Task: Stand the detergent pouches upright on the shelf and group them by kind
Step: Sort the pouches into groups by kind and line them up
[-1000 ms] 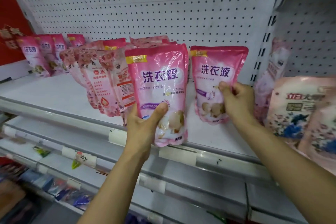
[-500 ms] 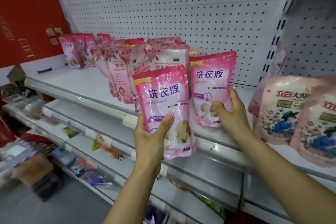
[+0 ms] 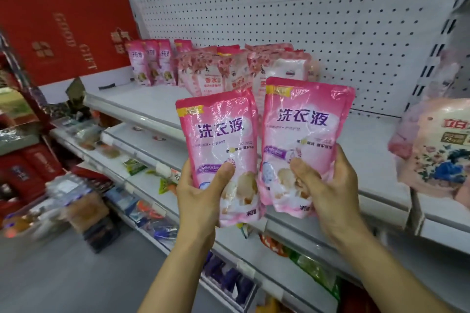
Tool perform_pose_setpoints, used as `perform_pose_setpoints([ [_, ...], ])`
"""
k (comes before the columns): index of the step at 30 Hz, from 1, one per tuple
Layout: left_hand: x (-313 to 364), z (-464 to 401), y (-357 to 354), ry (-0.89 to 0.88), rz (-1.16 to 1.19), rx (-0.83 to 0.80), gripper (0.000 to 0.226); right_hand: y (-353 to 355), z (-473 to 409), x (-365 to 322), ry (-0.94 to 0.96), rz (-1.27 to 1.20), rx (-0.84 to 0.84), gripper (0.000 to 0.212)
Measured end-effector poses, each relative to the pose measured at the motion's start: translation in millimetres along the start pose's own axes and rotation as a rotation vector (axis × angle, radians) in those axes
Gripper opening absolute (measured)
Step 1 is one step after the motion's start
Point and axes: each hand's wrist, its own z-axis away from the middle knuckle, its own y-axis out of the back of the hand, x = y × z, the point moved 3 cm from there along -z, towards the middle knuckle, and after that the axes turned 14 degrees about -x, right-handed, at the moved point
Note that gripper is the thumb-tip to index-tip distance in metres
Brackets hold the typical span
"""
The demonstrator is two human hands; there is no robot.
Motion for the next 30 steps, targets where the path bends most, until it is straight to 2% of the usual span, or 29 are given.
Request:
perform_pose_setpoints([
  [8,29.1,-5.3,135.4,-0.011,-0.061,0.070,0.054,-132.4,-16.6,39.0,-0.050,0.017,-0.099,0.040],
  [17,61.2,-57.5,304.2,0.006,-0.167,0.084,0.038,-294.3,-60.7,92.4,-0.102,-0.055,-0.086,0.037],
  [21,67.6,-89.3,351.0,0.007,-0.152,0.080,0.044,-332.6,-85.0,110.8,-0.124,-0.067,-0.068,0.036],
  [26,65.0,-141.7,387.5,-0.016,-0.120,0.075,0.040,-360.0,-135.2,135.5,-0.134,-0.123,-0.039,0.041],
  [30,58.2,-203.0,407.7,-0.031,-0.062,0.065,0.044,-369.0,-189.1,161.9,-0.155,-0.244,-0.015,0.038],
])
